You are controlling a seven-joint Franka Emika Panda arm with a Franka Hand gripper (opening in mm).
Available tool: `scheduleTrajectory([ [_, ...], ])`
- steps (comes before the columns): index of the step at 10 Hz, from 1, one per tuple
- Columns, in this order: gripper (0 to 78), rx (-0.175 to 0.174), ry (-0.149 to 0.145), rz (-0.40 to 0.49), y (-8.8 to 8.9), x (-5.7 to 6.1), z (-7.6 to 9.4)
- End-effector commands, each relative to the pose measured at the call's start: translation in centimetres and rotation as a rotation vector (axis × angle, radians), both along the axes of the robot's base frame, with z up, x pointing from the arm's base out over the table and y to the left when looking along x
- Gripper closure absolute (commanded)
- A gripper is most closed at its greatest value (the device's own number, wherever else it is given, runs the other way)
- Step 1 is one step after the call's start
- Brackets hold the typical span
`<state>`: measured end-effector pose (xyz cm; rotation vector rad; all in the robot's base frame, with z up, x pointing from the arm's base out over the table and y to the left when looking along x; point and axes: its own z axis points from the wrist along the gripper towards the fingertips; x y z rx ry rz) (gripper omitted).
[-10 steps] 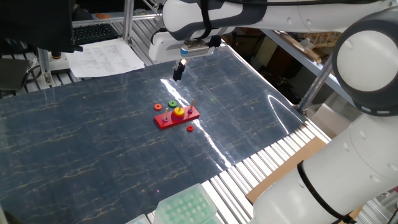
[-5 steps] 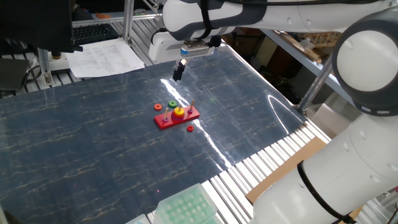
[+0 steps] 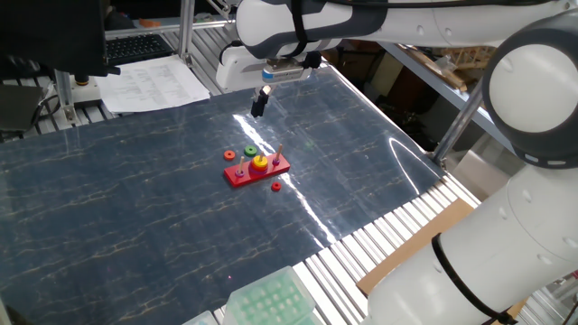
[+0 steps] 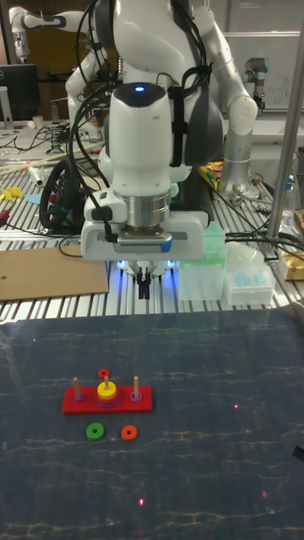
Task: Take out one Hanoi block and throw it aside
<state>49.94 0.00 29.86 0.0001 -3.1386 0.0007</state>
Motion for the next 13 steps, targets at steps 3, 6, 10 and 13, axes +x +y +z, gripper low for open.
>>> scheduleTrajectory([
  [3,77.6,0.099,-0.018,-0.166,0.00,0.00,0.00],
  [6,77.6,0.101,-0.018,-0.168,0.00,0.00,0.00],
  [10,77.6,0.097,-0.010,-0.192,-0.05,0.06,-0.01],
  [13,77.6,0.098,-0.012,-0.203,-0.36,0.34,-0.27],
])
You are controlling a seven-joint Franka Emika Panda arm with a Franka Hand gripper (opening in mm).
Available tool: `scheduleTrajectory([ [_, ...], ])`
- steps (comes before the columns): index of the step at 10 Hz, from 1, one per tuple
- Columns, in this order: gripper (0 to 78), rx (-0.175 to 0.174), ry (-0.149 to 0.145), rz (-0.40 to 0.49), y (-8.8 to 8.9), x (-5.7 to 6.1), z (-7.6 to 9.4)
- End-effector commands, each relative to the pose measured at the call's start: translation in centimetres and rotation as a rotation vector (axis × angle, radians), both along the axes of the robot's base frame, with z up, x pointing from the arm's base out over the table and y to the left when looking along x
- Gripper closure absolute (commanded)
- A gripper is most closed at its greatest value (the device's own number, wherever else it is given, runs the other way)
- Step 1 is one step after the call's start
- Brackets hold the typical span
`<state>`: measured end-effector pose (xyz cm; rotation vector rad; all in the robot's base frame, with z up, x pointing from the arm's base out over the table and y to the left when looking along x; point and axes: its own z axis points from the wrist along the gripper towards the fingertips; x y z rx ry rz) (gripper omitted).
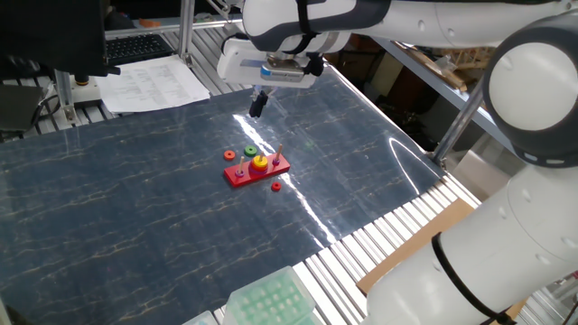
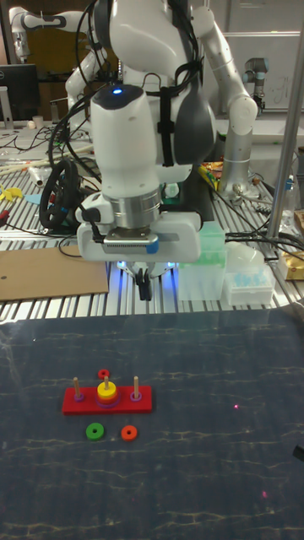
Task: Take out one Hanoi block and throw it aside
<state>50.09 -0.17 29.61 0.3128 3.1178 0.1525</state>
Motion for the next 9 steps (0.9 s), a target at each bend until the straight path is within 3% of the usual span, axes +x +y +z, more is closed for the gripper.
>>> scheduleTrajectory([
  [1,77.6,0.001,-0.005,-0.001,-0.4,0.4,-0.1],
  [9,77.6,-0.005,-0.009,0.002,-2.7,1.9,-1.2],
])
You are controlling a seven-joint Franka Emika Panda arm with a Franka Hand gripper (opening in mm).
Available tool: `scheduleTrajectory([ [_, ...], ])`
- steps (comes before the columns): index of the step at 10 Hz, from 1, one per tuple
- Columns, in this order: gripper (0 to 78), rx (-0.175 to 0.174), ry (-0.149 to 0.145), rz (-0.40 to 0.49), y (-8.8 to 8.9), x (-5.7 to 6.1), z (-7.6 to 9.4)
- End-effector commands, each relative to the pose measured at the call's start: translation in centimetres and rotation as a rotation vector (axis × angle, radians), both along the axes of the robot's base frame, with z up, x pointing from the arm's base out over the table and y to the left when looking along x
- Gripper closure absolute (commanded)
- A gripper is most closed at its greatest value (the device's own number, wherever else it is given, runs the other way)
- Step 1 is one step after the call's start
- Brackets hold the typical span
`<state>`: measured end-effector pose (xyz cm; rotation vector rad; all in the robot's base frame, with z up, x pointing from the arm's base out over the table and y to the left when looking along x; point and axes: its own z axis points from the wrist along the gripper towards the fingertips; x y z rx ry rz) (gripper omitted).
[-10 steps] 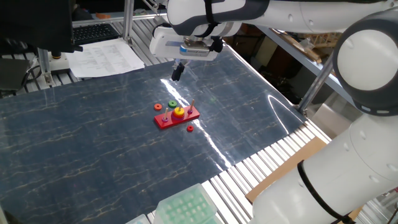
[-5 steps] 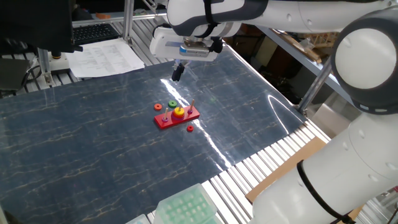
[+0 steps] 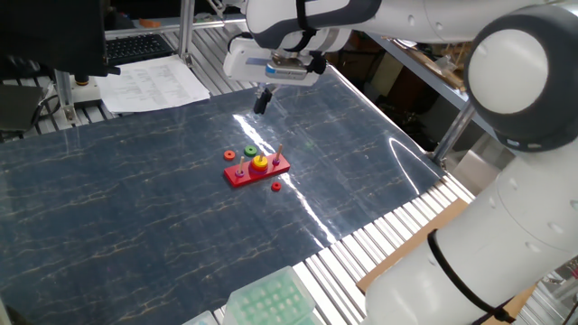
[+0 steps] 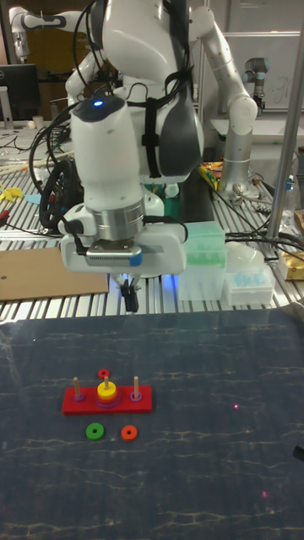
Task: Take out one Hanoi block and throw it aside
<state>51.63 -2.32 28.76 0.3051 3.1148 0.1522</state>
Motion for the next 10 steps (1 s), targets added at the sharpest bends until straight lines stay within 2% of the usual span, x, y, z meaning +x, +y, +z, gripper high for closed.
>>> scheduleTrajectory([
  [1,77.6,-0.007,-0.004,-0.002,-1.0,0.4,-0.5],
  [10,77.6,-0.005,-0.012,-0.010,-2.7,1.6,-1.0],
])
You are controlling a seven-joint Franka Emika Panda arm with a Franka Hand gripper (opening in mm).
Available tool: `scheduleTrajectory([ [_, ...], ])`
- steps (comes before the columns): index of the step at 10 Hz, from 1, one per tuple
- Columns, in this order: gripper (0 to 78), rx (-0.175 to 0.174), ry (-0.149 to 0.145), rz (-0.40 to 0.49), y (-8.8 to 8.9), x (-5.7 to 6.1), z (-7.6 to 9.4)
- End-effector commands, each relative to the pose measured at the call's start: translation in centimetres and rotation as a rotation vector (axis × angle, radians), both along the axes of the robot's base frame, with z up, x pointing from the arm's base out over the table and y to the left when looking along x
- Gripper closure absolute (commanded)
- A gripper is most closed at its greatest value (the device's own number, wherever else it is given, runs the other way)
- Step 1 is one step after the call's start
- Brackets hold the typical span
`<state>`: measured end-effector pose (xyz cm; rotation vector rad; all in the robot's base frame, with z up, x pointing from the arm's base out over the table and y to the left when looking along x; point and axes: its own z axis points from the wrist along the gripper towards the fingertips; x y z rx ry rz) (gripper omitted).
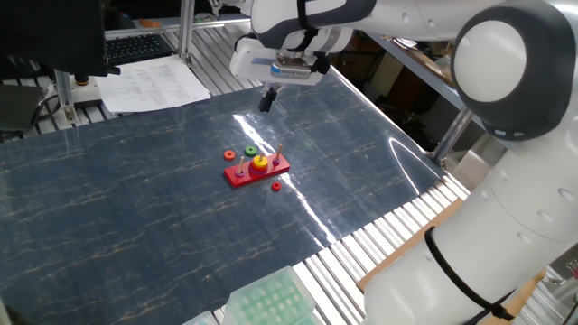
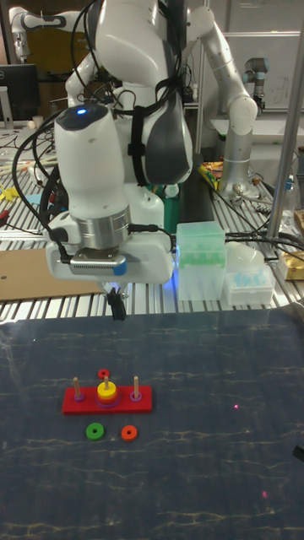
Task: Take out one Hanoi block and throw it aside
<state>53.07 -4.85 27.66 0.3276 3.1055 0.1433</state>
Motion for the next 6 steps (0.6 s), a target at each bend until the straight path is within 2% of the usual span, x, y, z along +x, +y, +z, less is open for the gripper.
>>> scheduleTrajectory([
  [1,77.6,0.003,-0.007,-0.004,-0.19,0.13,0.13],
  [3,77.6,0.024,-0.017,-0.032,-0.19,0.13,0.13],
  [6,77.6,0.001,0.003,-0.144,-0.19,0.13,0.13],
])
